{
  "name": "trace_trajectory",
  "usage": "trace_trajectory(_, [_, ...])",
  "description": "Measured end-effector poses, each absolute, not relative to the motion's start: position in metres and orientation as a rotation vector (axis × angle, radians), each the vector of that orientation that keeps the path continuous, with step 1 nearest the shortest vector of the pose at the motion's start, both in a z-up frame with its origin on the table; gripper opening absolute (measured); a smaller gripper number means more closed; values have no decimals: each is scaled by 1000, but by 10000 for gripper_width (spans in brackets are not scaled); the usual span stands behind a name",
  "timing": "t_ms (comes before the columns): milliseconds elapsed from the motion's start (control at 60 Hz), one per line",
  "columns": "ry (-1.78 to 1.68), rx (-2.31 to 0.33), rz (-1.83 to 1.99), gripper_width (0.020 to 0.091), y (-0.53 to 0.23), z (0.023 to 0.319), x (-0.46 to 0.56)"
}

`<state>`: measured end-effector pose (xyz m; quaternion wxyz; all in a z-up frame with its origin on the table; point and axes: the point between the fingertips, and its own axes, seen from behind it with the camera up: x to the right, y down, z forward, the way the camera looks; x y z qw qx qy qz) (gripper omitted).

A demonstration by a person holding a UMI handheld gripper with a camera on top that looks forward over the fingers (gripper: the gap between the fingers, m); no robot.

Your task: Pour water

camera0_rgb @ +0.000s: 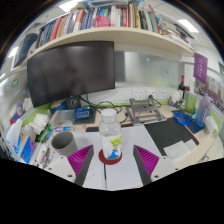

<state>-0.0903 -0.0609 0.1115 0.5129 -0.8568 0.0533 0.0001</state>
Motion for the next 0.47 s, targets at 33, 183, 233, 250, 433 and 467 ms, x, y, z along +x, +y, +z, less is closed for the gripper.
trace_trajectory(33, [135, -2062, -3, 813, -68, 124, -92])
trace_trajectory(183, [137, -2005, -49, 812, -90, 175, -89])
trace_trajectory(233, [144, -1989, -62, 809, -94, 190, -87])
trace_trajectory(250, [148, -1984, -65, 809, -96, 194, -87])
trace_trajectory(433, [161, -1973, -115, 810, -111, 214, -78])
trace_trajectory(467, [167, -1969, -113, 809, -113, 216, -77])
